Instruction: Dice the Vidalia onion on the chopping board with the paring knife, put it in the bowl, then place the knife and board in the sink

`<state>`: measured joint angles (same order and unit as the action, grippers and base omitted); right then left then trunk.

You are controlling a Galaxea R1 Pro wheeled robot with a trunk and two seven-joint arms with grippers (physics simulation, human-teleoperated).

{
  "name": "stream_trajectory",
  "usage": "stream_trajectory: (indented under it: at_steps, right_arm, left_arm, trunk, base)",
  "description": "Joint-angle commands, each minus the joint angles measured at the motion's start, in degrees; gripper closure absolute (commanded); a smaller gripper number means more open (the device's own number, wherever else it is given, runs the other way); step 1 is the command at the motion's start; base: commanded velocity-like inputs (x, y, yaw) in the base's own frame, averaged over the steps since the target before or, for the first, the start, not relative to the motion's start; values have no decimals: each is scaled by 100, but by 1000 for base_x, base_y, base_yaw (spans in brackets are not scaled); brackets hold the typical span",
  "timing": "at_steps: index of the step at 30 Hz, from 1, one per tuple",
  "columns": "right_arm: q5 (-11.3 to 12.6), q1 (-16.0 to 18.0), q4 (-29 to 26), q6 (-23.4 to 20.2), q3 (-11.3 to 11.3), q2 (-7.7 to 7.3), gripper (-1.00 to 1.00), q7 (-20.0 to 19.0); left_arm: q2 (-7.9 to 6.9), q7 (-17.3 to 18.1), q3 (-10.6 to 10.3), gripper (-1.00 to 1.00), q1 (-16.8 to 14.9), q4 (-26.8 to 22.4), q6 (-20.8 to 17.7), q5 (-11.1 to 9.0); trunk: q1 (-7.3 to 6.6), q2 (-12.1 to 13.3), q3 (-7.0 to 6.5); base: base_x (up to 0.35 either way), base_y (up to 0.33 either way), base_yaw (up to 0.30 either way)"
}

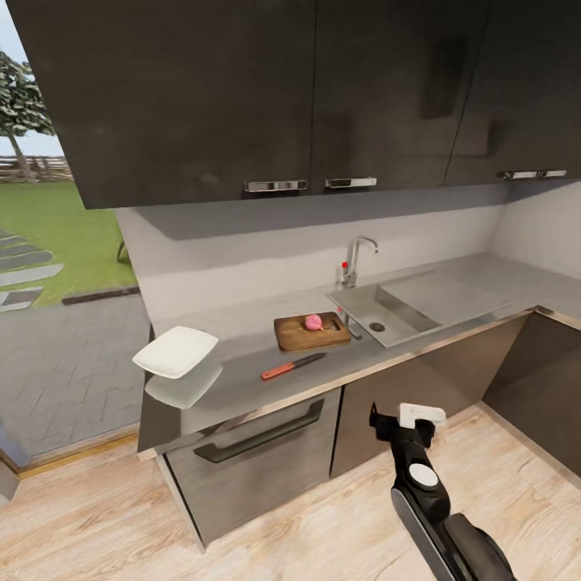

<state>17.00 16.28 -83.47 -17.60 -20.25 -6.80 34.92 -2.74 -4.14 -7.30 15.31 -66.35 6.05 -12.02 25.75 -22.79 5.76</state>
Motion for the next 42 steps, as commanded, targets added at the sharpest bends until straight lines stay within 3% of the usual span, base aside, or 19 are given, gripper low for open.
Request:
stream_trajectory:
  at_steps: [1, 6, 11, 16, 19, 23, 31, 38, 39, 40, 42]
  right_arm:
    - [28, 65, -24, -101, -14, 1, -100, 48]
    - [14, 423, -69, -514, -7, 124, -100, 50]
    - [6, 931, -80, -1013, -6, 368, -100, 58]
    - [-1, 1401, -73, -1623, -5, 888, -100, 73]
    - [2, 1447, -73, -1671, -5, 1045, -100, 177]
    - [4, 1467, -70, -1688, -5, 1148, -100, 350]
    - [5, 1594, 85, -1723, -5, 1195, -100, 428]
    - [94, 2568, 1109, -2016, 85, 1228, -100, 436]
    - [169, 2733, 1365, -2021, 174, 1242, -100, 433]
    - [443, 3088, 1920, -2012, 401, 1258, -100, 423]
    - [868, 3414, 2348, -1982, 573, 1264, -100, 421]
  left_arm:
    - [-8, -43, -26, -100, -2, -2, 18, -46]
    - [-8, -43, -26, -100, -2, 8, 13, -46]
    - [-8, -43, -30, -100, -2, 15, 10, -47]
    - [50, -43, -42, -100, -2, 63, 10, -47]
    - [87, -43, -43, -100, -2, 83, 13, -47]
    - [102, -43, -43, -100, -2, 94, 15, -47]
    - [114, -43, -43, -100, -2, 130, 18, -42]
    - [115, -43, -43, -100, -2, 151, 12, -39]
    - [115, -43, -43, -100, -2, 163, 13, -39]
    - [115, -43, -43, -100, -2, 175, 11, -38]
    - [115, -43, -43, -100, -2, 181, 10, -38]
  trunk:
    - [4, -12, 12]
    - [4, -12, 12]
    - [4, -12, 12]
    - [4, -12, 12]
    - [4, -12, 12]
    - [4, -12, 12]
    - [4, -12, 12]
    - [4, -12, 12]
    - [4, -12, 12]
    - [4, -12, 12]
    - [4, -12, 12]
  base:
    - [0, 108, 0]
    - [0, 199, 0]
    - [0, 288, 0]
    - [0, 313, 0]
    - [0, 316, 0]
    - [0, 316, 0]
    - [97, 232, 0]
    - [56, 51, 0]
    - [9, 7, 0]
    - [4, 3, 0]
    - [2, 1, 0]
